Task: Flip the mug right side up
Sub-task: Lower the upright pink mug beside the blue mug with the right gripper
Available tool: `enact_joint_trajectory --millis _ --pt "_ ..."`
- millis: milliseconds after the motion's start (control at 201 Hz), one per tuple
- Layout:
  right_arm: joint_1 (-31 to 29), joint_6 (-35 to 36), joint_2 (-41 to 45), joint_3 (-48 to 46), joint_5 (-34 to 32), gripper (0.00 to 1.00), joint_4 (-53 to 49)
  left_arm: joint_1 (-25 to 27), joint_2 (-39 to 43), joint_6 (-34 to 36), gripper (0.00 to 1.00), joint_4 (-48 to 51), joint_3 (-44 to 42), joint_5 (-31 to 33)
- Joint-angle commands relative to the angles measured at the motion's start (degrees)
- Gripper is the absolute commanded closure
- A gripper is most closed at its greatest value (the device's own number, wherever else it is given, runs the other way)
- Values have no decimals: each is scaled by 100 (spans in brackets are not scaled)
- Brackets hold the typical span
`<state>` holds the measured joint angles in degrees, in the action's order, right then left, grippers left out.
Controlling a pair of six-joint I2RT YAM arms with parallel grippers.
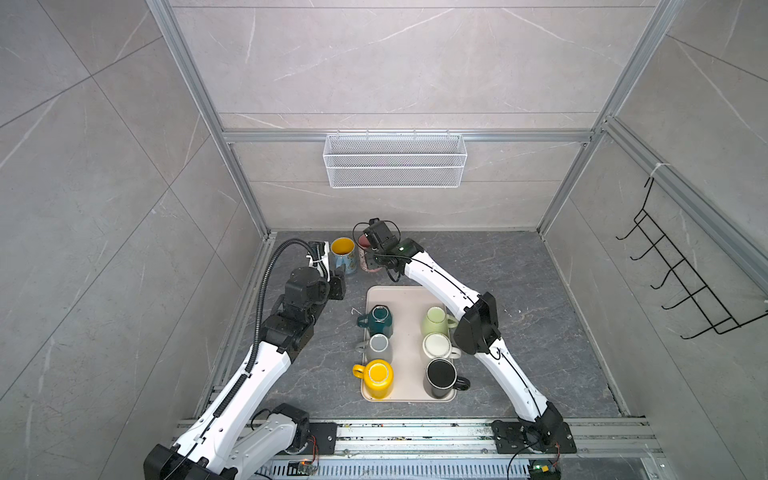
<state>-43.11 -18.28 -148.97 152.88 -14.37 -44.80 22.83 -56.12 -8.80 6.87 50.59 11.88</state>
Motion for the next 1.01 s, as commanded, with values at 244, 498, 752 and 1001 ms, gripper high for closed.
enact_joint_trajectory --millis 244,498,752,1001 --pt "-48 -97 -299 482 -293 100 389 -29 152 -9 44 -101 -82 157" --pt "-57 -167 -375 496 -433 100 399 -25 178 18 44 -106 -88 209" --pt "-109 -206 -500 506 -524 100 524 -26 190 47 44 -117 -104 249" --pt "-153 -299 -590 559 -459 100 525 -24 220 58 44 -116 -130 279"
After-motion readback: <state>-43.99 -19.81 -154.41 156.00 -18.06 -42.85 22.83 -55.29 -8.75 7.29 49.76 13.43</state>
